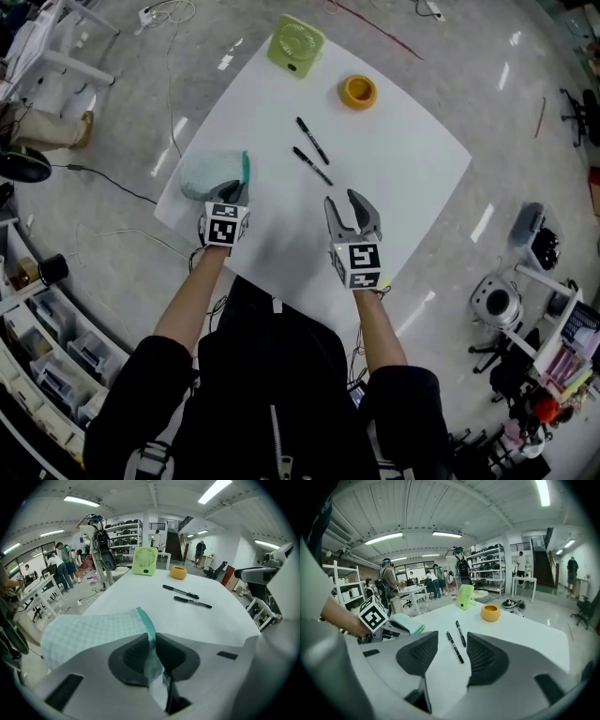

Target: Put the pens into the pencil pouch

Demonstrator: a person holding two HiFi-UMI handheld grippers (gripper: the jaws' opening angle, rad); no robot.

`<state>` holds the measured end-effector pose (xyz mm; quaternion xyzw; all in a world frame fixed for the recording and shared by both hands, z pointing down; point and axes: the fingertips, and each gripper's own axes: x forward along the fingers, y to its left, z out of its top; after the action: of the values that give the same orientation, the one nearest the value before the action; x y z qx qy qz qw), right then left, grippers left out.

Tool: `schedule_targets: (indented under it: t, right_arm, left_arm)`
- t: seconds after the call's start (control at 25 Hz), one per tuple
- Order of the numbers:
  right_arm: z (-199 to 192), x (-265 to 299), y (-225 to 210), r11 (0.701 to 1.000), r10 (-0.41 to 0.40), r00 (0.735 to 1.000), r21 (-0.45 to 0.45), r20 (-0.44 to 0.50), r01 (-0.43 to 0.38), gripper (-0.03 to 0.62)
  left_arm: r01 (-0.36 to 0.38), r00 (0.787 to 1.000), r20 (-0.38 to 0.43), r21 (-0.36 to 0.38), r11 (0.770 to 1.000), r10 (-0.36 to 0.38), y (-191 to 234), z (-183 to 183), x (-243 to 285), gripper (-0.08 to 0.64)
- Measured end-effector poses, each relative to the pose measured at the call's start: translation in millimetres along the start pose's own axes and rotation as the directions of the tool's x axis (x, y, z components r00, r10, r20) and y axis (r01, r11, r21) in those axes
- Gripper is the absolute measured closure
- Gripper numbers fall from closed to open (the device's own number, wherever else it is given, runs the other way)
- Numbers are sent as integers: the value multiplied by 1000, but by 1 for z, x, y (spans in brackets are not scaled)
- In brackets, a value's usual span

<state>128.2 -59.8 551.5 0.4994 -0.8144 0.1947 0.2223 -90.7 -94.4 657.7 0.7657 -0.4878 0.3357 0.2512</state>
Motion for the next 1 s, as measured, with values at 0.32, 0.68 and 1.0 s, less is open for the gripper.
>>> schedule_targets:
  t: [0.32, 0.68, 1.0]
  right_arm:
    - [-4, 11, 4, 1000, 5, 1000, -7, -30, -6, 403]
    - [-5, 18, 0, 999, 5, 999, -34, -44, -7, 403]
    - [-23, 36, -8, 995, 62, 991, -77, -117, -71, 399]
  left_arm:
    - [34, 999, -5, 38, 999, -34, -5, -6, 8, 448]
    - [26, 999, 32, -5, 1000, -26, -1, 6, -7, 512]
    - [55, 990, 133, -13, 998, -53, 2, 24, -26, 520]
